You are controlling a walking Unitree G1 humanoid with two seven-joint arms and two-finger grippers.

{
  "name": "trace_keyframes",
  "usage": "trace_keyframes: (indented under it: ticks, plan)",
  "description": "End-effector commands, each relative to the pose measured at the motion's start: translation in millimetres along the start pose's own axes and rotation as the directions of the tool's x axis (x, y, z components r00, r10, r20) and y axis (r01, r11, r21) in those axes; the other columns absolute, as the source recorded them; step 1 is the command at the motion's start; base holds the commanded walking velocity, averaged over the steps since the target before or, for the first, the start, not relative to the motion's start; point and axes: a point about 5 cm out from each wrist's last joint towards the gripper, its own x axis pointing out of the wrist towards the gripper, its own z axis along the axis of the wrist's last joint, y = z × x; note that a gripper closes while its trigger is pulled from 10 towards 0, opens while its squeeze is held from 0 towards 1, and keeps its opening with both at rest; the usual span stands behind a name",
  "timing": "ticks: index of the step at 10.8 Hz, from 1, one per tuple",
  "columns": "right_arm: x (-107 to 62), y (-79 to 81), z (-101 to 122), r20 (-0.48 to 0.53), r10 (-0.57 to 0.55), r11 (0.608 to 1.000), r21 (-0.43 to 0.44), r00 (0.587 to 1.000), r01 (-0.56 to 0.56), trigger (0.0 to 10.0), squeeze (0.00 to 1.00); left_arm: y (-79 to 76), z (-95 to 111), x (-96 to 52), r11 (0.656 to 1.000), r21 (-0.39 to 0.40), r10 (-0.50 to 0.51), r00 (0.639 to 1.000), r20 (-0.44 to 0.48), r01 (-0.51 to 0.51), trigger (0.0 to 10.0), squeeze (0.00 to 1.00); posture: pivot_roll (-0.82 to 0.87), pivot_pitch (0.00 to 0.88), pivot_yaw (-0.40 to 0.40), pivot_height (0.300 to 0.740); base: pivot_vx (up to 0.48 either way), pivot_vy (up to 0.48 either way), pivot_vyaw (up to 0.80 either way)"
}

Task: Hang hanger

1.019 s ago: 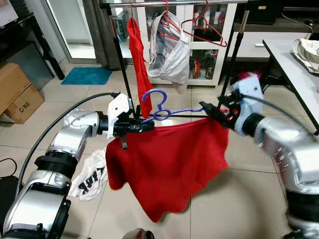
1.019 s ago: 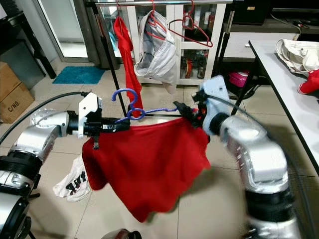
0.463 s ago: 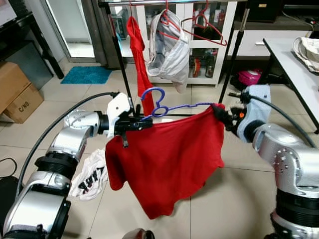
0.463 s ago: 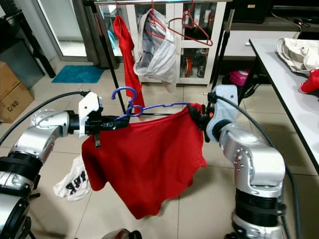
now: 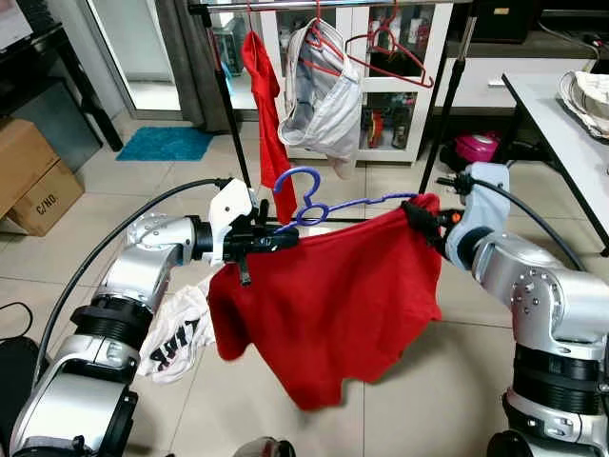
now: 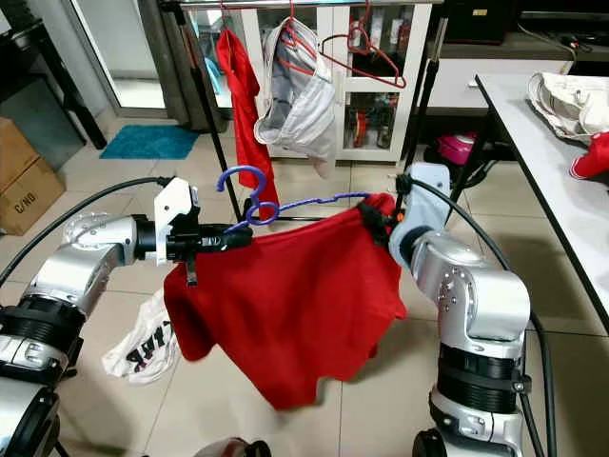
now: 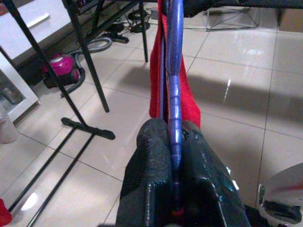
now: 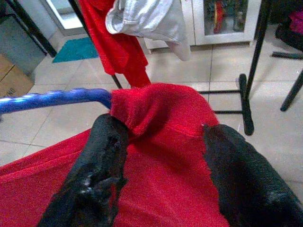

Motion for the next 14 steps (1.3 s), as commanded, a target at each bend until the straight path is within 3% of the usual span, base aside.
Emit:
trace_keyframes:
  ticks: [1,2,3,7,14]
  plan:
    - [0.1,-1.0,4,0.015,0.003,0.999,0.037,1.000,-0.003,2.4,0.00,2.5,8,-5.0,1.000,0.019,0.010,0.999,0.037,-0.011,0.0,0.00,-0.16,0.000,0.128,0.740,0.000,0.000,0.00]
    - [-0.2,-0.6,6,0.025,0.022,0.996,0.087,0.999,-0.024,1.9,0.00,2.6,8,-4.7,1.000,0.020,0.013,0.999,0.037,-0.014,0.0,0.00,-0.16,0.000,0.127,0.740,0.000,0.000,0.00]
    - [-0.4,-0.1,7,0.032,0.038,0.994,0.104,0.999,-0.041,0.0,0.00,3.0,7,-5.1,1.000,0.018,0.016,0.999,0.033,-0.017,0.0,0.00,-0.16,0.000,0.128,0.740,0.000,0.000,0.00]
    - [-0.6,0.7,8,0.041,0.063,0.986,0.154,0.997,-0.068,0.0,0.00,3.6,8,-4.5,1.000,0.016,0.017,0.999,0.036,-0.017,0.0,0.00,-0.16,0.000,0.130,0.740,0.000,0.000,0.00]
    - [-9.4,3.3,17,0.121,0.124,0.968,0.203,0.985,-0.147,0.0,0.00,12.4,5,-6.3,0.994,0.020,0.111,0.994,0.013,-0.111,0.0,0.00,-0.17,0.000,0.134,0.740,0.000,0.000,0.00]
